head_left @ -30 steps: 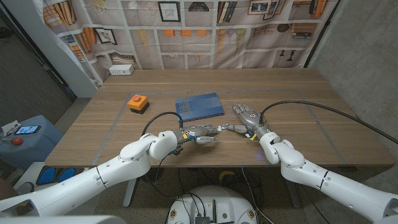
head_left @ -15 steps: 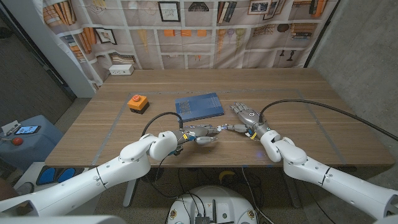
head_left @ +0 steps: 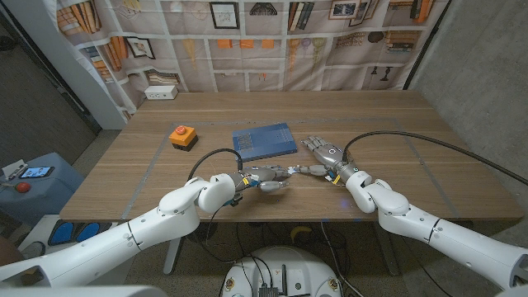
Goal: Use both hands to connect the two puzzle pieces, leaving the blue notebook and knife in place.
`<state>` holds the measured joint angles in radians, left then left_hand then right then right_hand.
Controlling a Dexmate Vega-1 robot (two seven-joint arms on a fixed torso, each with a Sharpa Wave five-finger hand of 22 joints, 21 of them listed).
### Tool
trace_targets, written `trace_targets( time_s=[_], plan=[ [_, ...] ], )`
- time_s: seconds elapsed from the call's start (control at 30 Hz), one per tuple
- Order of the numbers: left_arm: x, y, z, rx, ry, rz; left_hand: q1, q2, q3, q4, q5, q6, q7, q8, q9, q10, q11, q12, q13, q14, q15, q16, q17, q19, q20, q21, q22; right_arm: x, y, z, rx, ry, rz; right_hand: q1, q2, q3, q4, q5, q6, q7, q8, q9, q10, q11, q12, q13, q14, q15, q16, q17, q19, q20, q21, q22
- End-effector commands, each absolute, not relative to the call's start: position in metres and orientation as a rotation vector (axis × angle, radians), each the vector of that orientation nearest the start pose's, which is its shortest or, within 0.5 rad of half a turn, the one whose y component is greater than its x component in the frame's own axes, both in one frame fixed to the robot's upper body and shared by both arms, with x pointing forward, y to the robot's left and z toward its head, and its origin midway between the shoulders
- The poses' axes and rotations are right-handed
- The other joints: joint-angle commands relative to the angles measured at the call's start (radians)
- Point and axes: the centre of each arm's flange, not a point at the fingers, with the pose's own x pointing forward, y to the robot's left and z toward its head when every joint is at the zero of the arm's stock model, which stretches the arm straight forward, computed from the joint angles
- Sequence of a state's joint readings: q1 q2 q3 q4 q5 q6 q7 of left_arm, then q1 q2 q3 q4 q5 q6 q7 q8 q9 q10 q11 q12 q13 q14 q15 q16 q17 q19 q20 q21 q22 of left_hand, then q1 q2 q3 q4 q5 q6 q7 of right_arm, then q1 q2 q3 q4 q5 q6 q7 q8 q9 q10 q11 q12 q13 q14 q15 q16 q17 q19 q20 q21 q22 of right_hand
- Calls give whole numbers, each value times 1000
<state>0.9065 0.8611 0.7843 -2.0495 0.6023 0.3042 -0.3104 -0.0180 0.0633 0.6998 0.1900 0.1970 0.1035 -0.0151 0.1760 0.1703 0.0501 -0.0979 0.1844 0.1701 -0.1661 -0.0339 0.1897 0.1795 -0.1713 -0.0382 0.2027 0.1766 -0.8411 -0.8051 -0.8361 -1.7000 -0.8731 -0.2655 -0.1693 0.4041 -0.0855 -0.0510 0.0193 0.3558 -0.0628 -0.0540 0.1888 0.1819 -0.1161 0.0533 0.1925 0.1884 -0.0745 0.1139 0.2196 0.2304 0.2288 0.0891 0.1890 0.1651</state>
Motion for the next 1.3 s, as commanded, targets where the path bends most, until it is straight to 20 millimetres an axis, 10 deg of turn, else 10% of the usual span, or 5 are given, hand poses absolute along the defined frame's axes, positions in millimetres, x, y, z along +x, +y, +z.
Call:
trace_targets(
  time_s=[0.03,1.3],
  plan=[
    [536,129,-108,1578,-436,-482,13,128,6,2,-4,9,-5,5,4,25,18,5,2,-5,-22,-4,1,-91,-30,-1,1,606,-194,-100,-1758,-656,-34,-8,-2,-8,1,4,2,-10,6,2,-1,-10,6,3,7,-5,4,1,7,-8,3,3],
    [535,137,-109,1607,-446,-507,13,128,9,1,-4,11,-8,5,4,25,19,6,2,-3,-25,-4,1,-79,-31,1,0,603,-190,-102,-1810,-708,12,-10,1,-21,6,10,3,-13,6,2,8,-13,7,4,15,-10,6,2,18,-13,2,3]
  ],
)
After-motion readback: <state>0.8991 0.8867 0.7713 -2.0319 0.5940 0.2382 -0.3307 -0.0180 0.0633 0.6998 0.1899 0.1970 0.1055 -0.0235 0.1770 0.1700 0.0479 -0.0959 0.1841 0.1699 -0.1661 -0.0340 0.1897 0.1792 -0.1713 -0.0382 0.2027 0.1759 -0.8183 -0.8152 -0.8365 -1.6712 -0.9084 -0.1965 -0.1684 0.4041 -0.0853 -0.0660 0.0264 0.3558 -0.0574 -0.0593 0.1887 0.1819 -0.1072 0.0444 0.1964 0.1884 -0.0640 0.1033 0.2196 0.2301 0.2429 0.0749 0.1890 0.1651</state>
